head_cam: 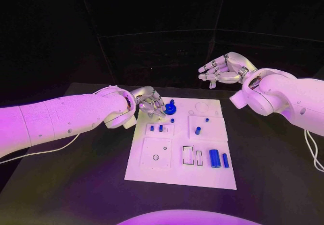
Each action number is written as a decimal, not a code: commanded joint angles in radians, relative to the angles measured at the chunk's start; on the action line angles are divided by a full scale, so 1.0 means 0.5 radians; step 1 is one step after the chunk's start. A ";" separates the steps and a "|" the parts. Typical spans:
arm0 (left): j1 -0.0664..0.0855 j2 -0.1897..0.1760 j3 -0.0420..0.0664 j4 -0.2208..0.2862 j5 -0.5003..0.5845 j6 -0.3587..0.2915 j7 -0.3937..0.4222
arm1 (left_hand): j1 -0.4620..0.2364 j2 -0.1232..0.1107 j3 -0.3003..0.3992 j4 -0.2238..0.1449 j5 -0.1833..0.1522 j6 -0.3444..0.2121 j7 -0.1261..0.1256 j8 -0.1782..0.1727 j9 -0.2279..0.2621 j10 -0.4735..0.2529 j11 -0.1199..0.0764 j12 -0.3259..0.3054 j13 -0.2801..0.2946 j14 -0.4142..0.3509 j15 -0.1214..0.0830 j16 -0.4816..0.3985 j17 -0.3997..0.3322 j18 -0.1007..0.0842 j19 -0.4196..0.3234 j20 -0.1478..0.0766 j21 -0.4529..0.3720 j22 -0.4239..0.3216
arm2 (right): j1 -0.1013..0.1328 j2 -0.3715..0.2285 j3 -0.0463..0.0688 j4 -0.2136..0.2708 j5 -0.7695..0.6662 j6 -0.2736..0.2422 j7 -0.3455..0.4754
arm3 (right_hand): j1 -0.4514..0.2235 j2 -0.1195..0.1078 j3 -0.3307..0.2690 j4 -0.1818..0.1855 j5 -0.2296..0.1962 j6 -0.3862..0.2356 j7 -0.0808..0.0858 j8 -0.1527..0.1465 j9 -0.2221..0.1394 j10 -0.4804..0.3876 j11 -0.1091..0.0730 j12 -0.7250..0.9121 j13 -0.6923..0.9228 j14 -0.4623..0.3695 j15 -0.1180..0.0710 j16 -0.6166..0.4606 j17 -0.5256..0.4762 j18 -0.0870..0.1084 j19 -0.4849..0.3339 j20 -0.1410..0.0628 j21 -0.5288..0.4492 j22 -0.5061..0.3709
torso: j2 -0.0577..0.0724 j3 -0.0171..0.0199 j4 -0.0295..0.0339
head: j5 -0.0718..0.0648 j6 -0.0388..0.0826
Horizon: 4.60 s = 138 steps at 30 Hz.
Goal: Assemble the parts on the task board
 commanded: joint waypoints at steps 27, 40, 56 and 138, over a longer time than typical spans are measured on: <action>-0.067 0.400 -0.011 -0.352 -0.850 0.105 0.176 | -0.052 -0.014 0.030 -0.159 -0.005 0.240 -0.031 -0.339 -0.356 0.129 0.000 -0.433 -0.612 0.695 -0.048 0.763 0.810 -0.090 0.666 -0.047 0.627 0.520 | 0.001 0.018 0.001 0.008 -0.001 0.000 0.021 | 0.003 0.009 0.007 0.009 0.010 -0.014 0.000 0.005 0.001 -0.008 -0.001 0.006 -0.002 -0.007 0.005 -0.009 -0.003 0.007 -0.010 0.004 -0.013 0.003 | 0.002 0.0043 -0.002 | -0.027 0.011; -0.069 0.434 -0.011 -0.385 -0.874 0.190 0.133 | -0.050 0.017 0.053 -0.178 -0.004 0.294 -0.035 -0.341 -0.372 0.183 -0.001 -0.434 -0.646 0.701 -0.048 0.766 0.804 -0.098 0.686 -0.048 0.663 0.560 | 0.001 0.023 0.001 0.009 -0.001 -0.001 0.021 | 0.003 0.009 0.007 0.009 0.010 -0.014 0.000 0.005 0.001 -0.008 -0.001 0.006 -0.002 -0.007 0.005 -0.009 -0.003 0.007 -0.010 0.004 -0.013 0.003 | -0.001 0.0012 0.001 | -0.026 0.007; -0.083 0.457 -0.011 -0.414 -0.921 0.238 0.107 | -0.036 0.055 0.139 -0.219 -0.004 0.348 -0.037 -0.355 -0.398 0.247 -0.010 -0.459 -0.700 0.705 -0.054 0.773 0.797 -0.103 0.698 -0.053 0.692 0.598 | 0.001 0.025 0.001 0.010 -0.001 0.002 0.023 | 0.010 0.011 0.011 0.007 0.012 -0.015 0.001 0.006 0.001 -0.010 -0.001 0.007 -0.004 -0.010 0.006 -0.010 -0.007 0.007 -0.011 0.005 -0.015 0.003 | -0.001 0.0000 0.001 | -0.030 0.002; -0.093 0.064 0.081 -0.181 -0.721 0.137 0.149 | -0.190 0.008 0.768 -0.445 -0.004 0.484 -0.013 -0.446 -0.456 0.454 -0.015 -0.590 -0.750 0.702 -0.059 0.804 0.766 -0.116 0.702 -0.057 0.770 0.721 | -0.008 0.027 0.001 -0.004 -0.001 0.006 0.035 | 0.011 0.013 0.013 0.009 0.013 -0.016 0.001 0.006 0.002 -0.010 0.000 0.008 -0.005 -0.011 0.006 -0.010 -0.009 0.007 -0.012 0.005 -0.016 0.003 | -0.001 0.0023 0.000 | -0.020 0.023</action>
